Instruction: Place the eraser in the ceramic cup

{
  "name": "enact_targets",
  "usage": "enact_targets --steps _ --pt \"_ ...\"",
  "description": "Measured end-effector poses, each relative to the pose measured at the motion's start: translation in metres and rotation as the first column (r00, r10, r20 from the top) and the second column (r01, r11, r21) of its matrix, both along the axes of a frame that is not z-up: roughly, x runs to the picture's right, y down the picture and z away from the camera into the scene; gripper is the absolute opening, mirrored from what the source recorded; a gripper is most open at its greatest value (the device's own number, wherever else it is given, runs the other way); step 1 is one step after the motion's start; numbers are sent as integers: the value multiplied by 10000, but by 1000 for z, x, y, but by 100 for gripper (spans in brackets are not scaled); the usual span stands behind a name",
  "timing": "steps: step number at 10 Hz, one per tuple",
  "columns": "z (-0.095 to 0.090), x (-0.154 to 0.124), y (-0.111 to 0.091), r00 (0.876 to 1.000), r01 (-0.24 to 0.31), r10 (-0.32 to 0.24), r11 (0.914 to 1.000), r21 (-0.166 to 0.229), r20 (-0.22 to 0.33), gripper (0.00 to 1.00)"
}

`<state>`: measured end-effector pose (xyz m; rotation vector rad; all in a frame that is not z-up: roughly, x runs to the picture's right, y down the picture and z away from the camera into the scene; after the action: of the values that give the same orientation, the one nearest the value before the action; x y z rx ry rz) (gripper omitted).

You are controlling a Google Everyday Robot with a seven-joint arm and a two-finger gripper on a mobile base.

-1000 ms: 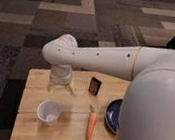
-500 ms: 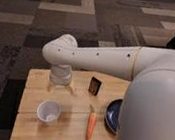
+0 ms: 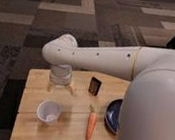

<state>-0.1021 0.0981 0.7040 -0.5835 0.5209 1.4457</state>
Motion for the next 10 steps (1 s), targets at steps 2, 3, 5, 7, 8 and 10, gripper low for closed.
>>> enact_targets --steps 2,3,5,7,8,10 --pt "0 0 0 10000 -1 1 10000 0 -1 65" --pt "0 1 -2 10000 -35 35 10000 22 11 65" --pt "6 13 -18 9999 -167 167 9998 146 22 65" --pt "10 26 -31 9996 -277 277 9994 227 16 65" --pt "12 33 -36 9996 -296 297 9992 258 -29 65" --pt "11 57 -49 9988 -446 453 9983 383 -168 65"
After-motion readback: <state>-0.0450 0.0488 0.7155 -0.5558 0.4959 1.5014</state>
